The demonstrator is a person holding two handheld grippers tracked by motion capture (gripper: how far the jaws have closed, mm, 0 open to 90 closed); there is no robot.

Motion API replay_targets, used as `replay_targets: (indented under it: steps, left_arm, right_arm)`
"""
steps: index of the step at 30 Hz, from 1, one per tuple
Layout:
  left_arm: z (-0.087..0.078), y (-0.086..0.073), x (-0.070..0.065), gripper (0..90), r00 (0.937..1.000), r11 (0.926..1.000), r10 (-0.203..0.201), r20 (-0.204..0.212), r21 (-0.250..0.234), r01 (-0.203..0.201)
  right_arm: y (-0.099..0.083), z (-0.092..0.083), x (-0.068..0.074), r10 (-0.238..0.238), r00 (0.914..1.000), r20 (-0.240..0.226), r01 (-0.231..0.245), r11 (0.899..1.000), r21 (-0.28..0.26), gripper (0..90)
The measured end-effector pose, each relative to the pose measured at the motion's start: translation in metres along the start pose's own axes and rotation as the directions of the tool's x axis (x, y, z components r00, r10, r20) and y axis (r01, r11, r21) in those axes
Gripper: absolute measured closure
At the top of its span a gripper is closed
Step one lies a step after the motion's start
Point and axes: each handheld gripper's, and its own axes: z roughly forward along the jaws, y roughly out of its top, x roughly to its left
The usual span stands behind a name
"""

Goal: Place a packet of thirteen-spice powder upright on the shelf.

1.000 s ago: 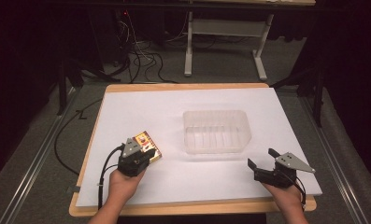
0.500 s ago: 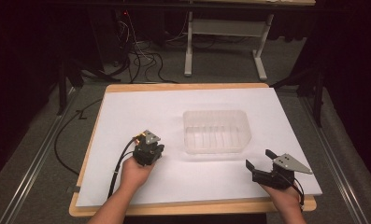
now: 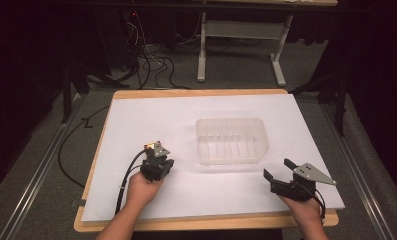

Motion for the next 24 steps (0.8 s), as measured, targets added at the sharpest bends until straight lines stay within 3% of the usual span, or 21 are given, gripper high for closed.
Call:
replay_targets:
  steps: [8,15,19,22,24]
  left_arm:
    - [-0.012,-0.020,0.003,90.0,0.9995,0.9990,0.016,-0.026,0.042,-0.015]
    - [-0.025,-0.032,0.015,90.0,0.9979,0.9987,-0.021,-0.062,0.045,0.024]
    - [-0.034,-0.032,0.015,90.0,0.9983,0.9997,-0.017,-0.056,0.016,0.018]
    - [-0.043,-0.028,0.015,89.1,0.9977,0.9994,-0.011,-0.067,-0.032,0.009]
    - [-0.045,-0.026,0.017,79.3,0.9966,0.9979,-0.026,-0.078,-0.061,0.022]
  right_arm:
    - [0.008,0.009,-0.005,0.011,0.9996,-0.026,-0.012,0.999,-0.038,15.1]
    - [0.013,0.017,-0.002,0.001,0.9986,-0.053,-0.003,0.999,-0.053,15.2]
    - [0.014,0.019,-0.003,0.006,0.9985,-0.055,-0.009,0.999,-0.053,15.2]
    - [0.013,0.018,-0.003,0.009,0.9986,-0.053,-0.012,0.999,-0.053,15.2]
    - [0.013,0.017,-0.004,0.004,0.9987,-0.050,-0.007,0.999,-0.052,15.2]
